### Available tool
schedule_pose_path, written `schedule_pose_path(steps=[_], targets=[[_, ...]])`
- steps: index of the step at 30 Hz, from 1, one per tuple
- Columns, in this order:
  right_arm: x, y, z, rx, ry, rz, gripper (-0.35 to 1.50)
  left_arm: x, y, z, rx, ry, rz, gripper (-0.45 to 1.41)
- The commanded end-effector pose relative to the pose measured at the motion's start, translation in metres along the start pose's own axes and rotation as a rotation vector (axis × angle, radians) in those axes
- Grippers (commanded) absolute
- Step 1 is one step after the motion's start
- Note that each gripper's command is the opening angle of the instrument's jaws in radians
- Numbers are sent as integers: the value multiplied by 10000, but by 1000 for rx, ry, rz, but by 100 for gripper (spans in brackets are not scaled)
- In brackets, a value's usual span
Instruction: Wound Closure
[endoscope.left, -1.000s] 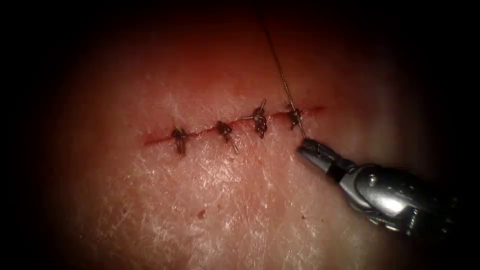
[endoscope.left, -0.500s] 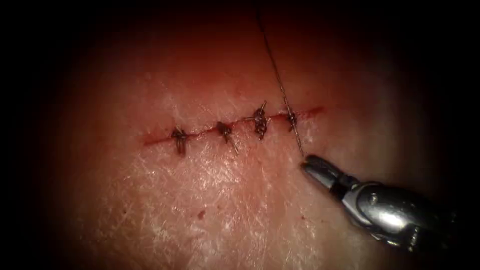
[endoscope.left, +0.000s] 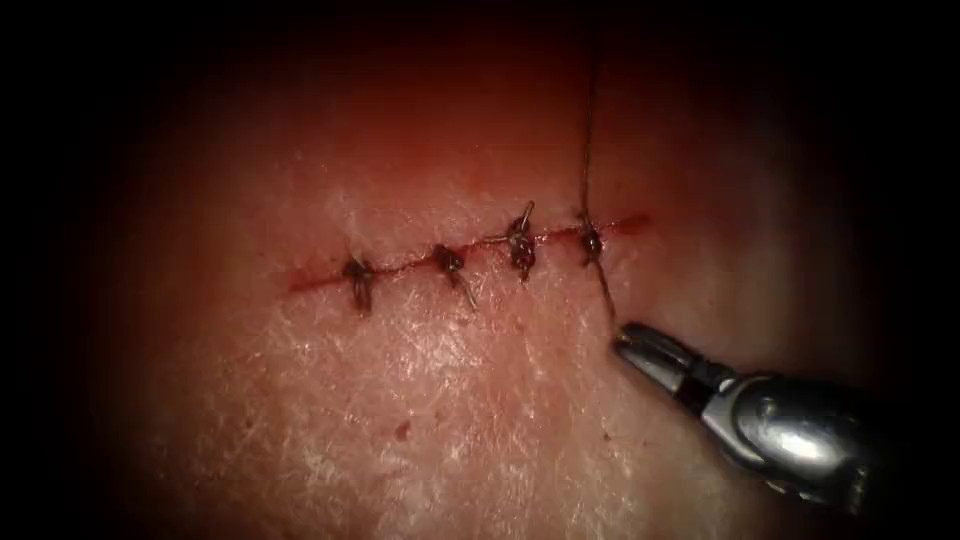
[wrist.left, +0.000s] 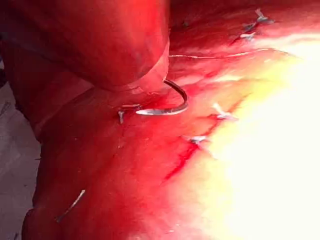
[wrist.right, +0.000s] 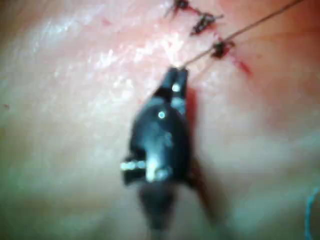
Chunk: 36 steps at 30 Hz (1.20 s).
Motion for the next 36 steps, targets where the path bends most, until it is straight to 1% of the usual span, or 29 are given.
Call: schedule_pose_path(steps=[1, 2, 3, 4, 5, 6, 7, 8, 9, 10, 12, 16, 17, 19, 22, 24, 26, 31, 33, 36], targets=[[5, -7, -12, 23, 3, 3, 81, 15, 9, -8, -8, 30, 5, -45], [7, -6, -17, 28, 2, -7, 96, 21, 16, -15, -11, 40, 5, -45], [11, -3, -27, 40, 1, -15, 111, 33, 31, -32, -26, 66, 6, -45], [11, -3, -27, 40, 1, -15, 111, 33, 31, -32, -26, 66, 6, -45], [15, 0, -36, 50, -6, -12, 114, 44, 45, -47, -34, 82, 4, -45], [17, 1, -40, 54, -13, -10, 118, 50, 54, -58, -42, 97, 6, -45], [21, 5, -48, 68, -37, -5, 126, 59, 66, -75, -48, 116, 12, -45], [23, 7, -51, 74, -49, -4, 128, 64, 73, -87, -50, 125, 14, -45], [27, 13, -58, 82, -67, 36, 124, 72, 85, -105, -53, 137, 27, -45], [32, 21, -56, 79, -72, 73, 124, 79, 99, -125, -54, 151, 29, -45], [40, 33, -51, 77, -65, 122, 124, 86, 111, -141, -54, 163, 38, -45], [52, 63, -33, 53, 12, 188, 123, 100, 137, -172, -55, 179, 46, -45], [56, 77, -18, 51, 49, 222, 123, 104, 145, -180, -59, 181, 52, -45], [56, 86, -4, 62, 70, 257, 123, 109, 153, -188, -56, 186, 56, -45], [50, 97, 30, 97, 100, 271, 123, 114, 164, -194, -57, 197, 63, -45], [43, 99, 51, 118, 96, 258, 129, 117, 169, -197, -55, 205, 63, -45], [38, 95, 61, 139, 88, 249, 133, 119, 171, -199, -53, 212, 63, -45], [30, 86, 79, 175, 67, 238, 133, 123, 178, -204, -55, 220, 69, -45], [29, 86, 81, 173, 64, 238, 133, 125, 180, -205, -53, 222, 68, -45], [23, 94, 88, 169, 47, 233, 133, 131, 185, -212, -52, 224, 77, -45]])
